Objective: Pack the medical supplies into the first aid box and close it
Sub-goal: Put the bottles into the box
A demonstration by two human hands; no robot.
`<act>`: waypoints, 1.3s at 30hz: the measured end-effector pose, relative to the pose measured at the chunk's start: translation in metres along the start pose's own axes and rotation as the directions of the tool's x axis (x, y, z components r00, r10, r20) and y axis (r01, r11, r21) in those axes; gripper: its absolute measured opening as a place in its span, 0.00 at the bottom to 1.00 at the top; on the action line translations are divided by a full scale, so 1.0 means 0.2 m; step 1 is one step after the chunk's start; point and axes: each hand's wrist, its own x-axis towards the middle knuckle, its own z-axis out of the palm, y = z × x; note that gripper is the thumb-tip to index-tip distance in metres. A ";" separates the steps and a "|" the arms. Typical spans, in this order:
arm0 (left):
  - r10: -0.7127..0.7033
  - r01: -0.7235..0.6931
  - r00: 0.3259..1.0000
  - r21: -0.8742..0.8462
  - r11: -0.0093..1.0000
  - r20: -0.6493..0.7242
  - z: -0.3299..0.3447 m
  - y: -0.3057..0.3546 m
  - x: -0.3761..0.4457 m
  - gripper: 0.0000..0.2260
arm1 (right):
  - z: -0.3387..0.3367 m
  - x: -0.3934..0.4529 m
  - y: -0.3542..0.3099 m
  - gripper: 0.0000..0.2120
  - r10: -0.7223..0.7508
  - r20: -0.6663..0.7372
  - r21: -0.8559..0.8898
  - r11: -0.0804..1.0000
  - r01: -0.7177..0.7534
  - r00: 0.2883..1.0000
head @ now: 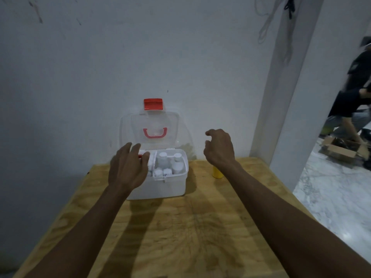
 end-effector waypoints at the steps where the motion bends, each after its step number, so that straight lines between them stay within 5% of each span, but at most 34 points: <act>1: -0.004 0.003 0.999 0.027 1.000 0.033 0.01 -0.02 0.00 0.25 | 0.00 0.00 0.03 0.18 0.026 0.020 -0.040 0.999 -0.025 0.999; 7: 0.035 -0.052 0.987 0.101 0.994 0.160 0.06 -0.06 0.00 0.26 | 0.05 -0.02 0.15 0.11 0.121 0.139 -0.109 0.988 -0.107 0.983; 13: 0.024 -0.071 0.972 0.194 0.978 0.233 0.07 -0.07 0.01 0.28 | 0.09 -0.01 0.16 0.19 0.108 0.133 -0.105 0.990 -0.094 0.985; 26: 0.039 -0.095 0.970 0.225 0.970 0.240 0.07 -0.08 0.00 0.27 | -0.11 0.20 -0.31 0.13 -0.178 -0.050 0.098 0.978 0.183 0.983; 39: 0.038 -0.096 0.969 0.232 0.968 0.243 0.07 -0.07 0.00 0.26 | 0.12 0.19 -0.42 0.17 -0.194 0.222 0.181 0.971 0.156 0.955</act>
